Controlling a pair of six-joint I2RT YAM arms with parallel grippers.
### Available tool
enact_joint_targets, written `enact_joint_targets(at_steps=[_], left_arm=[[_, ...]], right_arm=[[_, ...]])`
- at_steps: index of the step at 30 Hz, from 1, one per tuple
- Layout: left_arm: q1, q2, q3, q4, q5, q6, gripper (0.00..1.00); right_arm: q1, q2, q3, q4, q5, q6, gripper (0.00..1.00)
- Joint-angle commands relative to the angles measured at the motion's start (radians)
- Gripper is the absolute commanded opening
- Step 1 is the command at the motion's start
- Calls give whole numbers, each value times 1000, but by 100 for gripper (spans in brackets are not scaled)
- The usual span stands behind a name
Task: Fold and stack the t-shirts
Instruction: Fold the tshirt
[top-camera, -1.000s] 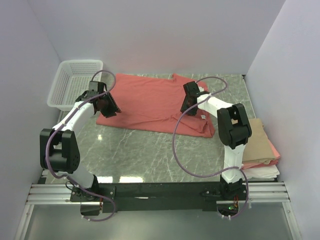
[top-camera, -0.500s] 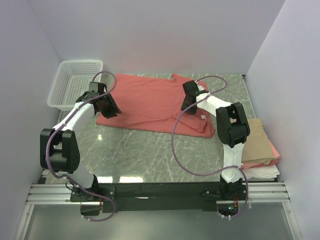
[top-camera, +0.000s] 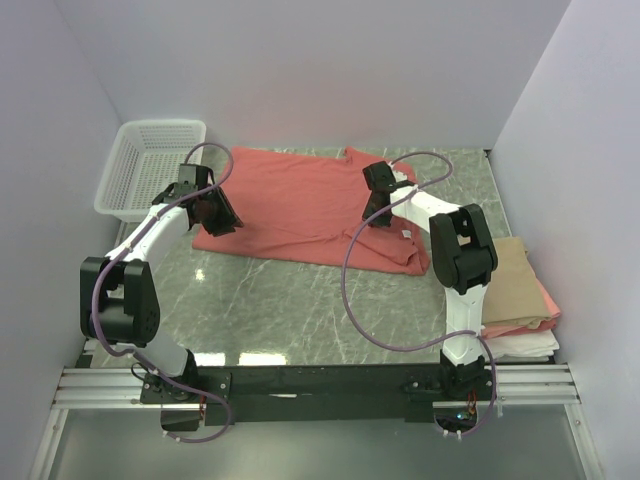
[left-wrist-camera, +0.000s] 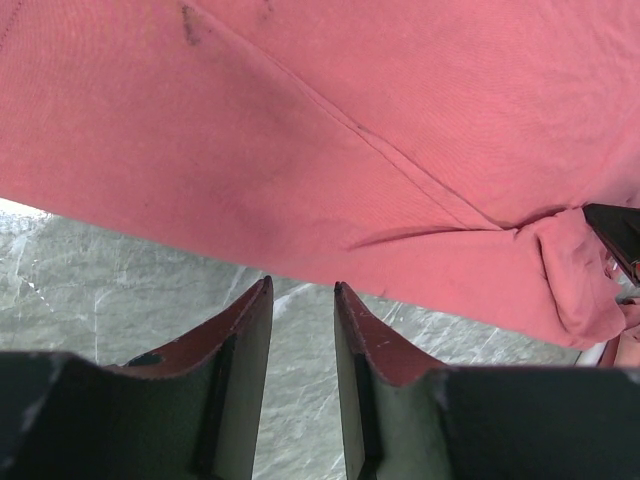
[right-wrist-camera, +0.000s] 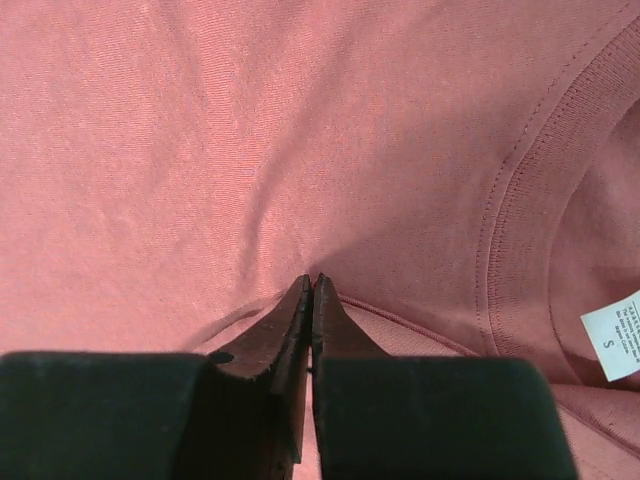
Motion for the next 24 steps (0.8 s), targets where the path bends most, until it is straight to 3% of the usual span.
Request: enact_joint_targets(at_steps=[1, 16, 24], left_arm=[[0, -6, -6, 26, 17, 14, 36], [0, 0, -6, 24, 18, 18, 36], [-6, 3, -16, 27, 32, 15, 36]], right_arm=[[9, -39, 33, -8, 32, 0, 3], [78, 89, 347, -74, 120, -126, 0], [133, 168, 395, -57, 182, -235, 0]])
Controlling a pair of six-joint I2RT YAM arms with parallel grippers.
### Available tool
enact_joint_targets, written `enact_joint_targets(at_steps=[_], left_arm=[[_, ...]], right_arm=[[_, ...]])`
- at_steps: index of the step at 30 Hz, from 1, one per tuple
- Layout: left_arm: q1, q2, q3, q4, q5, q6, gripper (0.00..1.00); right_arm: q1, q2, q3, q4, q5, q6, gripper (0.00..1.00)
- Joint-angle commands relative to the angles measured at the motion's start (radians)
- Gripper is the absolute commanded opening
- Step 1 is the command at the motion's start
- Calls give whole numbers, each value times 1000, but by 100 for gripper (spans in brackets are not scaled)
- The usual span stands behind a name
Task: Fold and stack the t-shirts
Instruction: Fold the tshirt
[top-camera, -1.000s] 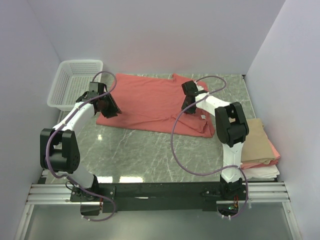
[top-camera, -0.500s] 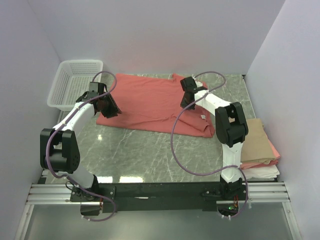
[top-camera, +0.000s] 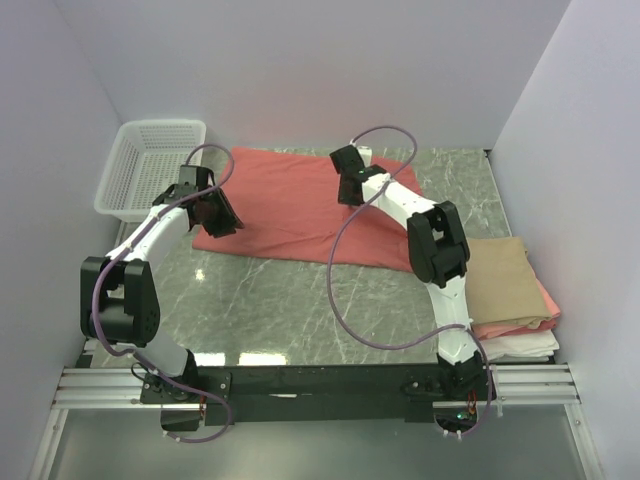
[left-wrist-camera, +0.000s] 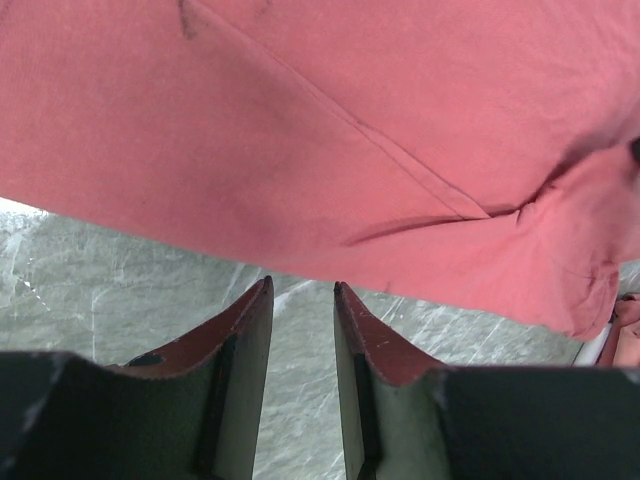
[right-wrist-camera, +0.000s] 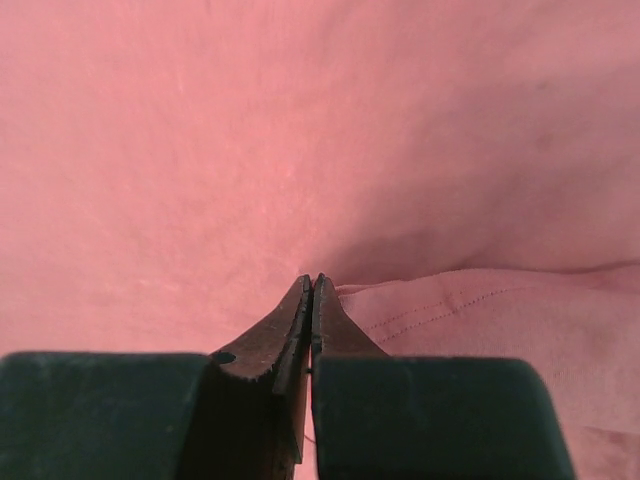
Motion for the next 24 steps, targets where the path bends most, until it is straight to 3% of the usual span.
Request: enact_joint_targets(at_steps=[1, 2, 5, 6, 9, 14, 18, 24], left_arm=[[-6, 4, -12, 24, 23, 13, 36], [-7, 4, -14, 24, 19, 4, 37], [-7, 0, -26, 35, 17, -16, 37], [-7, 1, -26, 37, 20, -19, 37], [-7, 9, -20, 29, 15, -37, 38], [-6, 9, -19, 27, 9, -50, 38], [-6, 12, -15, 27, 3, -45, 38], [-6, 20, -17, 35, 15, -47, 37]], right_arm=[[21, 21, 27, 5, 59, -64, 1], [22, 18, 17, 5, 57, -67, 4], [22, -17, -40, 21, 45, -67, 28], [21, -30, -57, 28, 49, -69, 43], [12, -100, -117, 44, 49, -64, 55], [-50, -244, -223, 67, 14, -17, 56], [-172, -335, -330, 105, -95, 31, 56], [-304, -340, -387, 101, -197, 60, 56]])
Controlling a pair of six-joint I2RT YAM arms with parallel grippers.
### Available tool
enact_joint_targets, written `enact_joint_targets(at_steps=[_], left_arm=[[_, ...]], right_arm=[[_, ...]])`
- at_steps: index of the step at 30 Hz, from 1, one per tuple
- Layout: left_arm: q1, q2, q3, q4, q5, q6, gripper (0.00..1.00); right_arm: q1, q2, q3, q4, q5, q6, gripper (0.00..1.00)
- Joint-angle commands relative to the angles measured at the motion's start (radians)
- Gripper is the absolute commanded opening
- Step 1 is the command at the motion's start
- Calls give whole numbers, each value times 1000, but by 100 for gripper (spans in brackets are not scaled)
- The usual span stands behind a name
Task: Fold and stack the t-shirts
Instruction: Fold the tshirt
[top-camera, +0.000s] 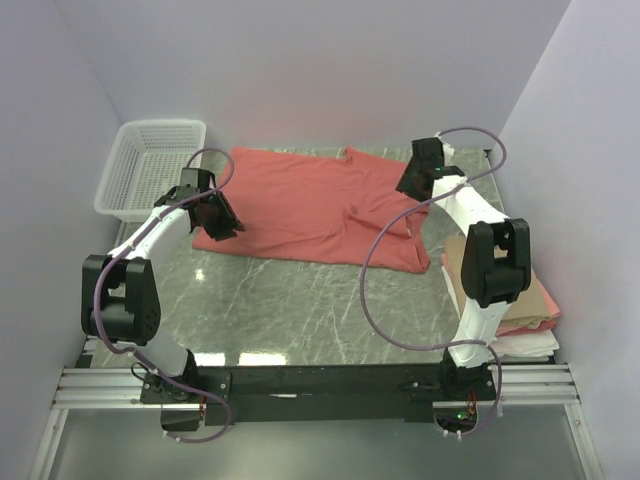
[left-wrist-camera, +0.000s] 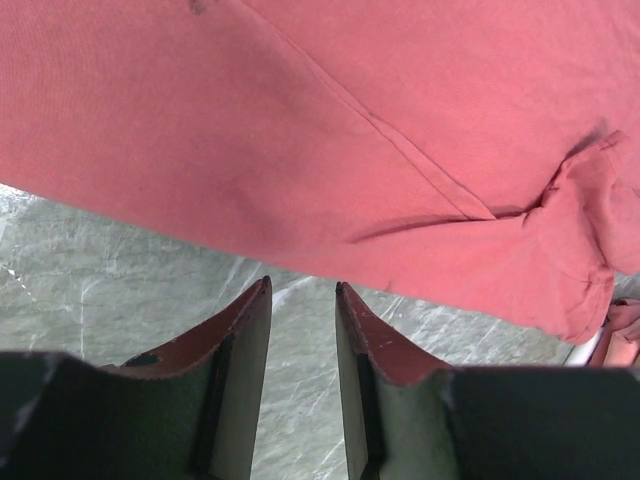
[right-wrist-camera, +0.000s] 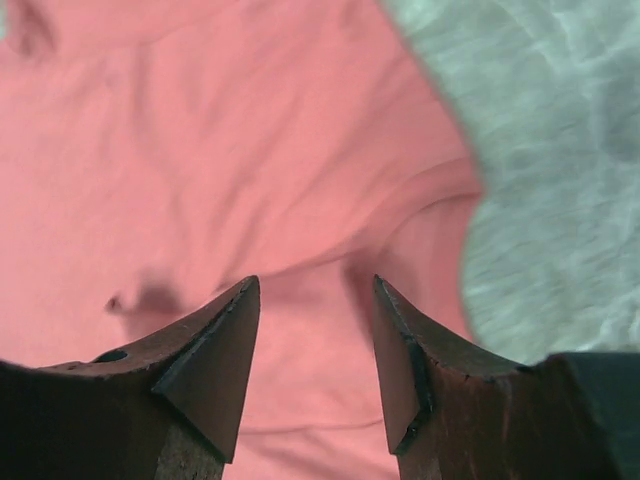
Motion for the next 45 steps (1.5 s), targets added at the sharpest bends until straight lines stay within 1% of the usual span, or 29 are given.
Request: enact_joint_targets(at_steps=[1, 5, 11, 15, 18, 19, 20, 22, 23, 24, 31, 38, 42, 44, 45], left_arm=[[-3, 17, 6, 33, 14, -4, 37], [-3, 24, 6, 34, 25, 1, 37], [-3, 21, 4, 32, 19, 6, 37], [-3, 21, 4, 32, 20, 7, 36], [-3, 20, 3, 34, 19, 7, 36], [-3, 20, 1, 34, 19, 7, 37], [-3, 20, 1, 35, 19, 7, 37], [-3, 20, 0, 38, 27, 6, 36], [-3, 21, 0, 41, 28, 4, 36], [-3, 21, -2, 43, 30, 4, 36], [-3, 20, -5, 41, 28, 6, 36], [-3, 27, -5, 44, 27, 4, 36], [-3, 32, -2, 44, 30, 3, 35], [-3, 34, -3, 46, 27, 3, 35], [-3, 32, -2, 44, 27, 3, 35]], right_arm=[[-47, -1, -57, 38, -119, 40, 56], [-86, 42, -67, 52, -202, 53, 56], [-136, 85, -107, 127, -395, 113, 59], [-156, 105, -138, 182, -478, 145, 58], [-173, 103, -167, 234, -525, 165, 42], [-176, 99, -172, 247, -539, 169, 34], [-178, 96, -176, 260, -559, 169, 23], [-178, 85, -187, 305, -578, 161, 19], [-178, 80, -199, 334, -596, 156, 14], [-176, 67, -205, 351, -601, 153, 13], [-166, -12, -271, 441, -536, 80, 12], [-156, -116, -382, 564, -477, 32, 11], [-150, -119, -376, 581, -463, -6, 11], [-144, -121, -377, 589, -426, -25, 15], [-143, -99, -362, 548, -417, -28, 18]])
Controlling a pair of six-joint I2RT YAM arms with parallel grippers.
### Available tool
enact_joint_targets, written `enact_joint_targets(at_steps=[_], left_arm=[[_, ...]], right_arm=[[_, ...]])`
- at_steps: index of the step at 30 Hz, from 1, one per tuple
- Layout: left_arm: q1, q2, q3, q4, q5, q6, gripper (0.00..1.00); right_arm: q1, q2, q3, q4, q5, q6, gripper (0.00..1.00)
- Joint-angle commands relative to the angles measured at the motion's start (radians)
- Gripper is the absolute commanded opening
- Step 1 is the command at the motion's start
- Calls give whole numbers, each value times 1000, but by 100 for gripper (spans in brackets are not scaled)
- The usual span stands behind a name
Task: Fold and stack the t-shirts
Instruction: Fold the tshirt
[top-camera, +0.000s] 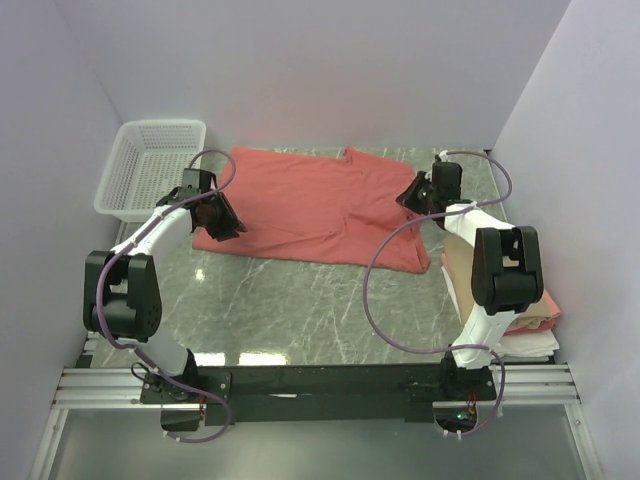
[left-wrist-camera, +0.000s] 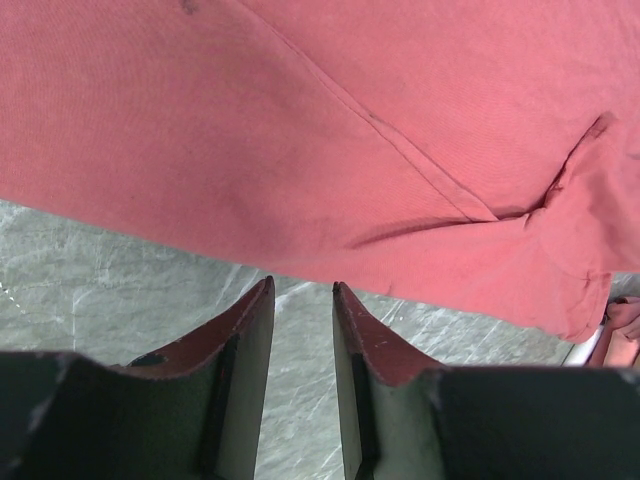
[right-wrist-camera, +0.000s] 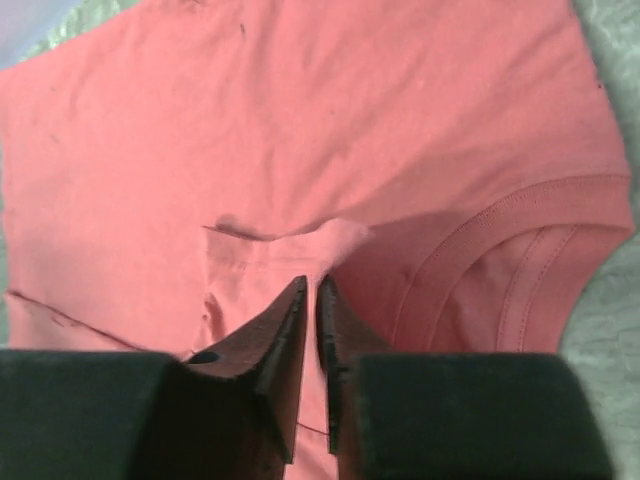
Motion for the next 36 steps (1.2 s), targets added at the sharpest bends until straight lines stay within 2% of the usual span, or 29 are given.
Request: enact_joint_targets(at_steps=[1, 2, 3, 6, 13, 19, 27, 31, 36], left_arm=[[-3, 5, 0, 22, 11, 3, 35], [-3, 7, 0, 21, 11, 3, 35], [-3, 7, -1, 21, 11, 3, 35], [-3, 5, -3, 21, 14, 1, 36], [-5, 8, -3, 19, 10, -11, 36], [-3, 15, 2, 22, 10, -14, 35], [-3, 19, 0, 24, 19, -11, 35], [-3, 10, -5, 21, 17, -7, 35], [-3, 11, -9, 28, 25, -7, 35]], right_arm=[[13, -6, 28, -3, 62, -53, 20], [13, 7, 61, -31, 100, -52, 24], [13, 26, 77, -77, 122, -52, 35], [13, 31, 118, -203, 249, -26, 49], [84, -64, 163, -347, 470, -35, 50], [144, 10, 315, -445, 495, -53, 48], [240, 131, 372, -482, 513, -52, 46], [250, 148, 317, -475, 496, -24, 45], [265, 87, 198, -429, 482, 5, 45]])
